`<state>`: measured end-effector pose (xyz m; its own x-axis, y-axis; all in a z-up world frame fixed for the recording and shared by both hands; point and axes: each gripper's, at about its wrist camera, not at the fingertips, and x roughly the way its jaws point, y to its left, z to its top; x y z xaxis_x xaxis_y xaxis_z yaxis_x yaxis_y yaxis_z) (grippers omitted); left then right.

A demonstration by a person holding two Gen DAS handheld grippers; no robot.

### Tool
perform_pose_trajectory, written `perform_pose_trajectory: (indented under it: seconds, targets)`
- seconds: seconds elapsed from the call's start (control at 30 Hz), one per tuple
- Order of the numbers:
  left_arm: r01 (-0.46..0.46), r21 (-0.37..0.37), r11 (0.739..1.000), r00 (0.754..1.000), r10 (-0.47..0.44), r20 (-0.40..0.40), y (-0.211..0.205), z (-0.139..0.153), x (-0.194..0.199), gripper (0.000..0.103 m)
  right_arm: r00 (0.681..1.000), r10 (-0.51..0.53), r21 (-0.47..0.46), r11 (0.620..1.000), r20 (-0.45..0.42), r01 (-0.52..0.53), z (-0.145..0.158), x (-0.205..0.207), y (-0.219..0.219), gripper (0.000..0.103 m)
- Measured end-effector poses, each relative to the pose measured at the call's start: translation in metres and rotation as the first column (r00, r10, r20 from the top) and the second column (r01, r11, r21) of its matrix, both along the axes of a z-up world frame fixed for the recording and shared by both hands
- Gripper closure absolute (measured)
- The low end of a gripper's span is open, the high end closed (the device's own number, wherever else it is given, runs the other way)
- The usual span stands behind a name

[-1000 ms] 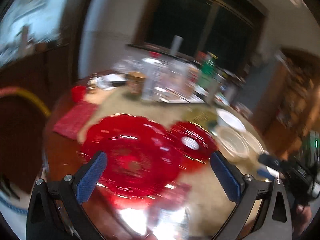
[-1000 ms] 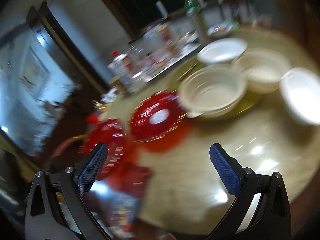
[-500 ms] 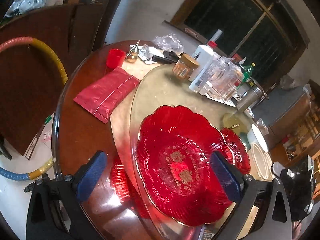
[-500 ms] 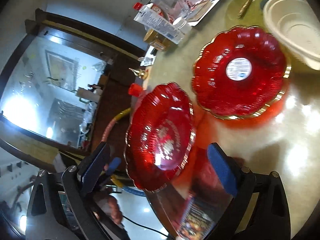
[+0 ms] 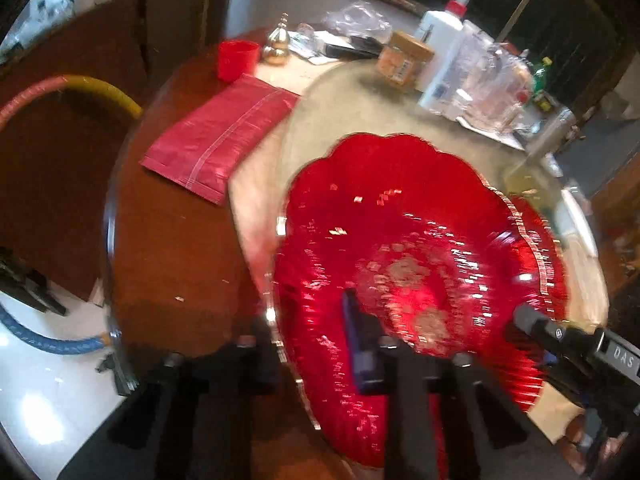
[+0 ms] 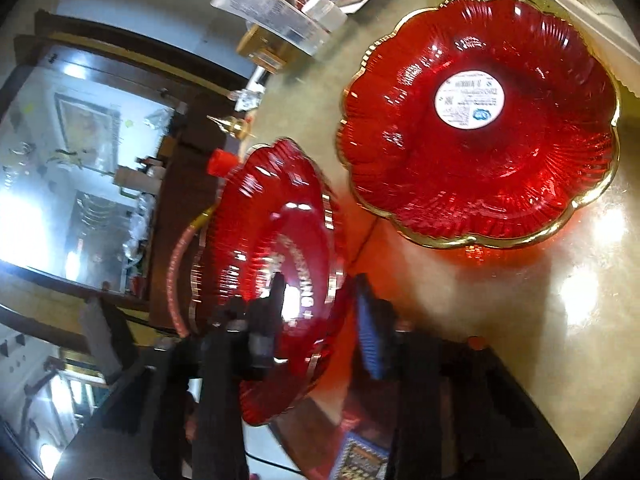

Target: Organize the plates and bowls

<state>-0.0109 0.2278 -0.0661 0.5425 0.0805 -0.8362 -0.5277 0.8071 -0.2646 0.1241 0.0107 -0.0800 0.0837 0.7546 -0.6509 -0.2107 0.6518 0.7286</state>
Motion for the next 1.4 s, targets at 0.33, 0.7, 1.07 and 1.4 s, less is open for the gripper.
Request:
perform_pose_trajectory:
  seconds: [0.33, 0.7, 1.07, 1.4]
  targets:
    - [-0.017, 0.074, 0.997, 0.999, 0.014, 0.046, -0.003, 0.022, -0.008, 0.087, 0.996, 0.019, -0.054, 0.998, 0.087, -0.015, 0.008, -0.004, 0.008, 0.088]
    - [-0.049, 0.055, 0.997, 0.998, 0.047, 0.047, 0.009, 0.017, -0.009, 0.086, 0.991, 0.059, -0.063, 0.997, 0.122, -0.052, 0.019, -0.005, 0.021, 0.088]
    - [-0.08, 0.048, 0.996, 0.996, 0.078, 0.041, 0.015, 0.004, -0.009, 0.064, 0.997, 0.063, -0.065, 0.996, 0.055, -0.059, 0.002, -0.001, 0.024, 0.085]
    - [-0.247, 0.066, 0.967, 0.947, 0.226, 0.228, 0.024, 0.047, -0.046, 0.023, 0.998, -0.03, 0.062, 0.998, 0.059, 0.027, 0.017, -0.009, -0.023, 0.084]
